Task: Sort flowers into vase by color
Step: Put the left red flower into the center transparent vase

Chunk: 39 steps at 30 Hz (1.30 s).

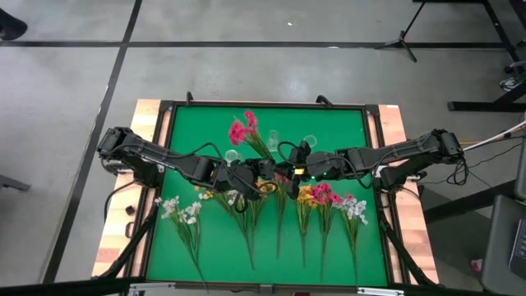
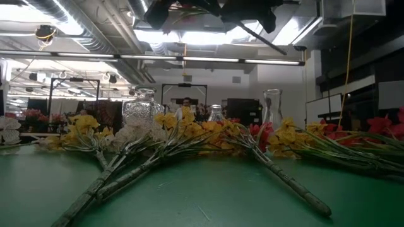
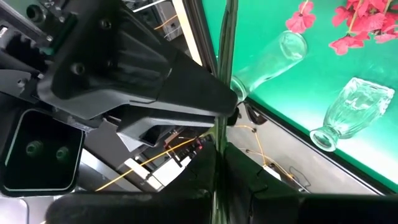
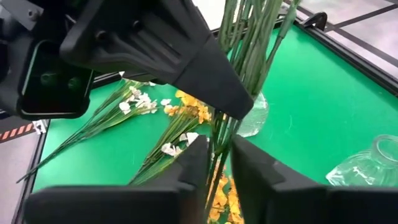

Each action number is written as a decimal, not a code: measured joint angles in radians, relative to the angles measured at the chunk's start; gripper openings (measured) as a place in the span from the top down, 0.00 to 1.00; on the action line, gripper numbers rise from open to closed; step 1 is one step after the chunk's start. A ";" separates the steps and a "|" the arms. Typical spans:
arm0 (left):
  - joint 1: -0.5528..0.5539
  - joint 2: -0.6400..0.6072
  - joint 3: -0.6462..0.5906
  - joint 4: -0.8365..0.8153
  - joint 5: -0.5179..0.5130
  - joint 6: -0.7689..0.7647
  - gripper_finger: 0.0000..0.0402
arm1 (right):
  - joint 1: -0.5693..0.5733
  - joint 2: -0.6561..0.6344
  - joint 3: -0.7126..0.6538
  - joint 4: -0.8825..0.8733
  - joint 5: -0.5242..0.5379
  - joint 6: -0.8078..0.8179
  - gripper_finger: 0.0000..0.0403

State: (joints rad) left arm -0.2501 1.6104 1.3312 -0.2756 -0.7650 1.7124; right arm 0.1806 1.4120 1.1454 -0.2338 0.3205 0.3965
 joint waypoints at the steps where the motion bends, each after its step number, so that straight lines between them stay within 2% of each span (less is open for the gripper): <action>1: 0.000 0.000 0.000 0.000 0.000 0.000 0.97 | 0.000 0.000 0.000 -0.002 0.000 0.000 0.88; 7: 0.000 0.000 0.000 -0.003 0.000 0.000 0.97 | 0.000 0.000 0.000 -0.010 0.001 -0.004 0.98; 13: -0.002 0.000 0.000 -0.004 0.023 -0.004 0.97 | 0.000 0.000 0.000 -0.013 -0.022 -0.006 0.98; 18: -0.011 0.000 0.000 -0.001 0.031 -0.028 0.92 | 0.000 0.000 0.000 -0.014 -0.027 -0.011 0.99; 30: -0.026 0.000 0.000 0.049 -0.031 -0.081 0.81 | 0.001 -0.002 0.000 0.002 -0.018 -0.011 0.99; 39: -0.043 0.000 0.000 0.055 -0.049 -0.209 0.73 | 0.002 -0.001 0.000 0.002 -0.006 -0.011 0.99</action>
State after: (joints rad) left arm -0.2929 1.6104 1.3308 -0.2206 -0.8142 1.5032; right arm 0.1822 1.4113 1.1454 -0.2316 0.3145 0.3859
